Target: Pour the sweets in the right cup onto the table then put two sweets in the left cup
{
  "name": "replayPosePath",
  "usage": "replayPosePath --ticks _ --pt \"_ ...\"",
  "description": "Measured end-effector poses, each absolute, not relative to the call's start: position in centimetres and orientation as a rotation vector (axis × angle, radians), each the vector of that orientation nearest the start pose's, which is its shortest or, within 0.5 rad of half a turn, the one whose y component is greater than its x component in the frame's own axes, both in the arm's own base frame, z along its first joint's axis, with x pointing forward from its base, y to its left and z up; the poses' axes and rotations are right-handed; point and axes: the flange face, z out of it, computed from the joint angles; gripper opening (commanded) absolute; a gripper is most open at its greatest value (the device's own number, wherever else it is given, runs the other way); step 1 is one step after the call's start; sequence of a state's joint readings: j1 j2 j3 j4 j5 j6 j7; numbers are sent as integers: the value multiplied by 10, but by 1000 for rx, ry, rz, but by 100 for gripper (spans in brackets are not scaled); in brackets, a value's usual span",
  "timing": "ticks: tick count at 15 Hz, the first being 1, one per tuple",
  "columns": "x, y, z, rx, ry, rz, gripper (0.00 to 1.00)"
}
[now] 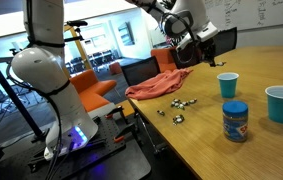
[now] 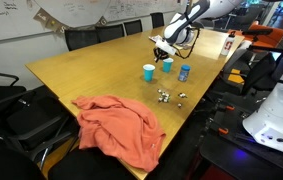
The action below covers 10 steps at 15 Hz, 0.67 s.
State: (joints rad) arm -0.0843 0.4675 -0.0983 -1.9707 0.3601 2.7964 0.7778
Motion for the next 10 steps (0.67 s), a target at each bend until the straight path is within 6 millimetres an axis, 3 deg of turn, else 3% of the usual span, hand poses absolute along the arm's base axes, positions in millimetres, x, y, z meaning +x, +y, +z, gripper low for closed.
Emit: replayPosePath --ticks 3,4,6,10 --pt "654 -129 254 -2328 1695 -434 0" --pt "660 -129 249 -2334 1694 -429 26" --pt "670 -127 240 -2343 1687 -424 34" --pt "682 -124 239 -2347 1671 -433 65"
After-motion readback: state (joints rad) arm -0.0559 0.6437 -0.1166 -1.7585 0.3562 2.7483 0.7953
